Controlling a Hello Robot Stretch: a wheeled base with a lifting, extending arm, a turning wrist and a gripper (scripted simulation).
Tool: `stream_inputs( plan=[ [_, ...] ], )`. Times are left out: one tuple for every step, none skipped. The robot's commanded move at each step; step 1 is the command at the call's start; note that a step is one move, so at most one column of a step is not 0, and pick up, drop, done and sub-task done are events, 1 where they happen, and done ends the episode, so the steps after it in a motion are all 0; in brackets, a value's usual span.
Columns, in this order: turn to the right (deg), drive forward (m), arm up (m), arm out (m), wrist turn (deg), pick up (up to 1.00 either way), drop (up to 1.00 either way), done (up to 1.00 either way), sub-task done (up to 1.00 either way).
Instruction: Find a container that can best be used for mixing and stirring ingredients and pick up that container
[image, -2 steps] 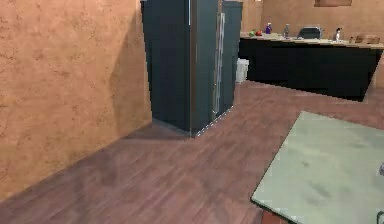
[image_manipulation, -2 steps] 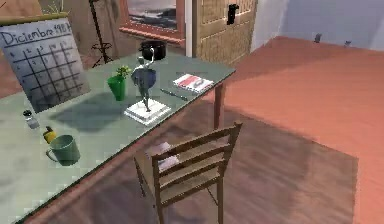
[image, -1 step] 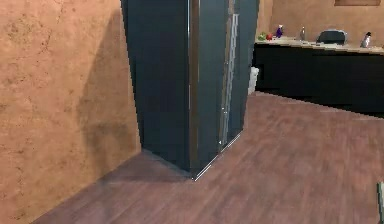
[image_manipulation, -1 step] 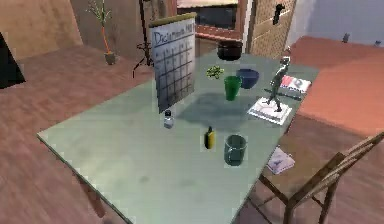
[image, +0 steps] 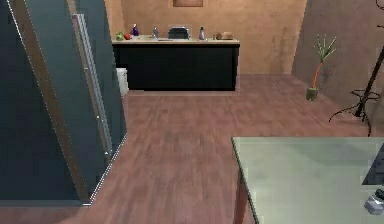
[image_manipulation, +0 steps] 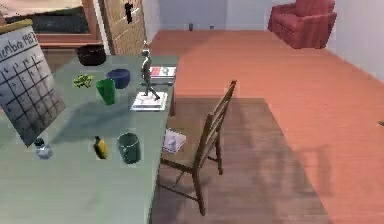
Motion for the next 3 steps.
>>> stream_inputs(
  plan=[
    [0.0,1.0,0.0,0.0,0.0,0.0,0.0,0.0,0.0],
    [0.0,0.1,0.0,0.0,0.0,0.0,0.0,0.0,0.0],
    [33.0,0.0,0.0,0.0,0.0,0.0,0.0,0.0,0.0]
  ],
)
